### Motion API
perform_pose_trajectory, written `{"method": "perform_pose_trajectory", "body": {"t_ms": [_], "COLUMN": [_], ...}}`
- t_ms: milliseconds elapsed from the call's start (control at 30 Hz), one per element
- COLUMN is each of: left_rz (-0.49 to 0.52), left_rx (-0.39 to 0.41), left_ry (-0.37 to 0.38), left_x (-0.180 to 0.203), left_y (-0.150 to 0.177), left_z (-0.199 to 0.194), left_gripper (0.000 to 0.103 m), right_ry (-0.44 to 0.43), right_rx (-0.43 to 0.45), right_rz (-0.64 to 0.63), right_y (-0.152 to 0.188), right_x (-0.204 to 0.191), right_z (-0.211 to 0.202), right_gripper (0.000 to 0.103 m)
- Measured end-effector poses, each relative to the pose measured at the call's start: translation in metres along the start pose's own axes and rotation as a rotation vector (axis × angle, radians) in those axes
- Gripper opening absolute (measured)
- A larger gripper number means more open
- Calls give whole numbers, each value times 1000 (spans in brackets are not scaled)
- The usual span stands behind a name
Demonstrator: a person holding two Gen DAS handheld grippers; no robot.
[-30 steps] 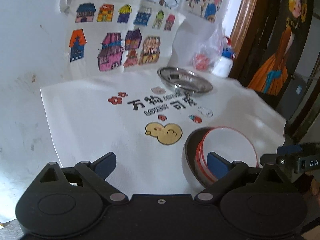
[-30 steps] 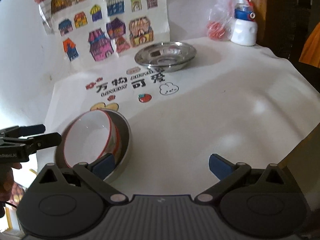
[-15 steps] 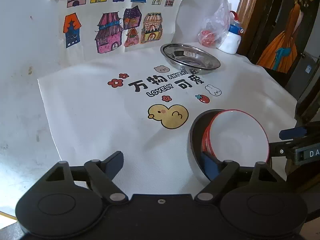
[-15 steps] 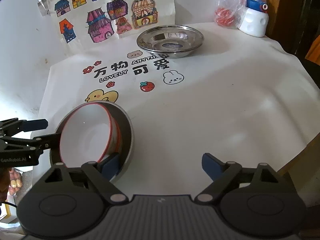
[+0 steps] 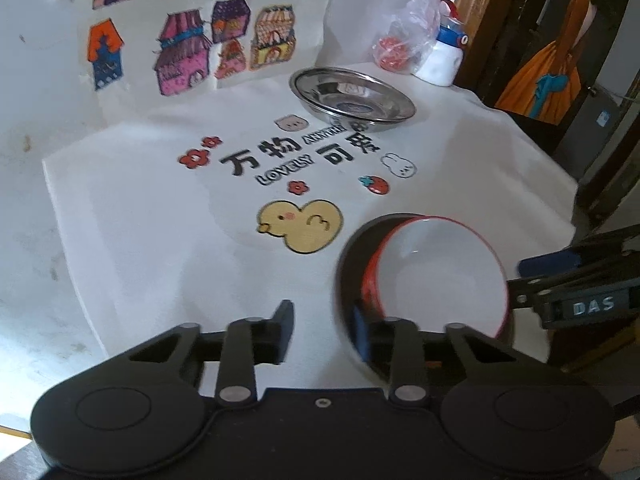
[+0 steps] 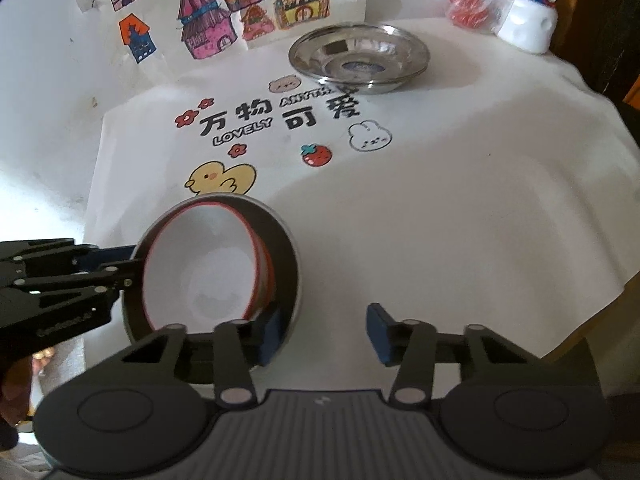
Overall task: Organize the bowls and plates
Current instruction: 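Grasp the large steel bowl rim with the left tool while the right tool grasps it too, then carry the steel bowl stack with both tools toward the shallow steel plate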
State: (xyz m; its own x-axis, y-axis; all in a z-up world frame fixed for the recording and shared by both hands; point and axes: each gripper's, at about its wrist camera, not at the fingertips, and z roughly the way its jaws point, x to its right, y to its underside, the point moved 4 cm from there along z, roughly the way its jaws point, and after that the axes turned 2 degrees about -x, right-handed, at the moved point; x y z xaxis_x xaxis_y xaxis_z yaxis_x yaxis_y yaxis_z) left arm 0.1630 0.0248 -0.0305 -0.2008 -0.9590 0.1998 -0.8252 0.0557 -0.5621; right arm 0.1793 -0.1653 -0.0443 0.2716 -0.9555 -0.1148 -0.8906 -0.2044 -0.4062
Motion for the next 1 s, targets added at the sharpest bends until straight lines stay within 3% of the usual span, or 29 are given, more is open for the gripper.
{"method": "perform_pose_trajectory", "body": {"t_ms": [100, 300, 633, 1000], "left_rz": [4, -10, -46, -83], "left_rx": [-16, -32, -53, -166], "left_ry": [17, 23, 34, 53], "left_x": [4, 4, 3, -1], "left_y": [-2, -3, -6, -19], "left_z": [3, 6, 8, 15], "left_gripper": [15, 14, 10, 8], "right_ry": [-33, -116, -152, -189], "right_rx": [-26, -62, -121, -162], "right_rz": [35, 103, 209, 311], "right_y": [-2, -7, -8, -11], "right_x": [1, 3, 9, 21], "right_z": [4, 8, 17, 21], "right_gripper": [38, 13, 12, 9]}}
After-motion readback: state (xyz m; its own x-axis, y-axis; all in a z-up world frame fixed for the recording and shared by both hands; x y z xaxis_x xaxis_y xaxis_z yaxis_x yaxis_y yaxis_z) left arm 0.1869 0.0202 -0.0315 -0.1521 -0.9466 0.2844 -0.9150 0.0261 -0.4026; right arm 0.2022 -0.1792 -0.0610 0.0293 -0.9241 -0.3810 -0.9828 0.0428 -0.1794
